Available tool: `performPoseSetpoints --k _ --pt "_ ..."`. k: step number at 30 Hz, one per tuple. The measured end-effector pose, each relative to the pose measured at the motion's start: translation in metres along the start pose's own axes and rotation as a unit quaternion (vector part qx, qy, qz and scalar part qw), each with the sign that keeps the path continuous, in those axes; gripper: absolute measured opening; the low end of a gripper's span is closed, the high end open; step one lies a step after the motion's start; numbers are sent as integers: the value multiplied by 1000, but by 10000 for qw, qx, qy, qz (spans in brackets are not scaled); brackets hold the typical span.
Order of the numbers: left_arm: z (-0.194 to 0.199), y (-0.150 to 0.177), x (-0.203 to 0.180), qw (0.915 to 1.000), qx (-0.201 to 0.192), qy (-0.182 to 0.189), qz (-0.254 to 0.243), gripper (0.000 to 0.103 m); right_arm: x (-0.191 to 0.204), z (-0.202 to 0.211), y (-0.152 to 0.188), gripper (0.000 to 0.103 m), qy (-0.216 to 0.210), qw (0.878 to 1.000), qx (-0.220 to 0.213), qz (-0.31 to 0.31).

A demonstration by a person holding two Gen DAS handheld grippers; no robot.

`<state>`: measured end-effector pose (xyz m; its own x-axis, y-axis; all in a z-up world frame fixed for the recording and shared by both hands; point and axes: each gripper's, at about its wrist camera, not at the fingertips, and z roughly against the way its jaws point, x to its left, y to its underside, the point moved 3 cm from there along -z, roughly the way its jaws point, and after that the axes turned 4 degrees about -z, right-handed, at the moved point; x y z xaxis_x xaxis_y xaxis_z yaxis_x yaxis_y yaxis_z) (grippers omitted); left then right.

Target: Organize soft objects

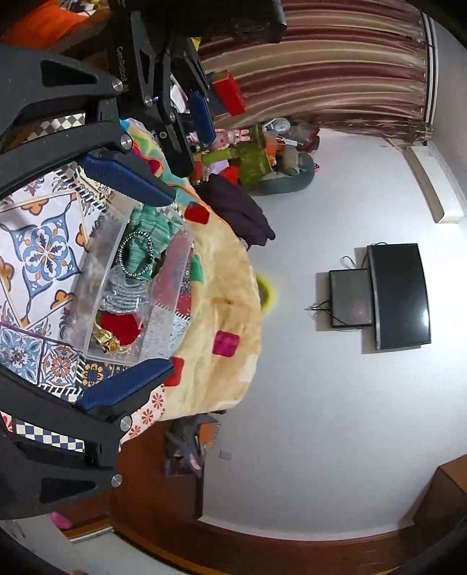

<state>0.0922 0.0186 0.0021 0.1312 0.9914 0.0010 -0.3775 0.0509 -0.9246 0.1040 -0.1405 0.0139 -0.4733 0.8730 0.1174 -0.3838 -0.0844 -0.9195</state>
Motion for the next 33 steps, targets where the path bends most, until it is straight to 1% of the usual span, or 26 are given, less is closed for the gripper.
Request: performPoseSetpoints --k 2,5,8,11,20,33 --pt "2 1 -1 10000 -58 -42 -5 91 2 0 0 90 35 10000 -64 39" --pt "5 3 -1 9999 -112 -67 -20 92 3 0 1 95 56 9999 -131 48" --pt "6 4 -1 9999 -149 -80 -8 98 4 0 2 100 87 9997 -214 42" --pt "7 5 -1 9998 -181 -101 -37 99 4 2 4 102 101 9996 -274 35" --pt "7 8 -4 9997 -190 -111 -71 102 3 6 6 103 97 9995 -285 1" --pt "7 8 -1 9998 -180 -79 -12 102 3 10 7 103 71 9995 -306 -41"
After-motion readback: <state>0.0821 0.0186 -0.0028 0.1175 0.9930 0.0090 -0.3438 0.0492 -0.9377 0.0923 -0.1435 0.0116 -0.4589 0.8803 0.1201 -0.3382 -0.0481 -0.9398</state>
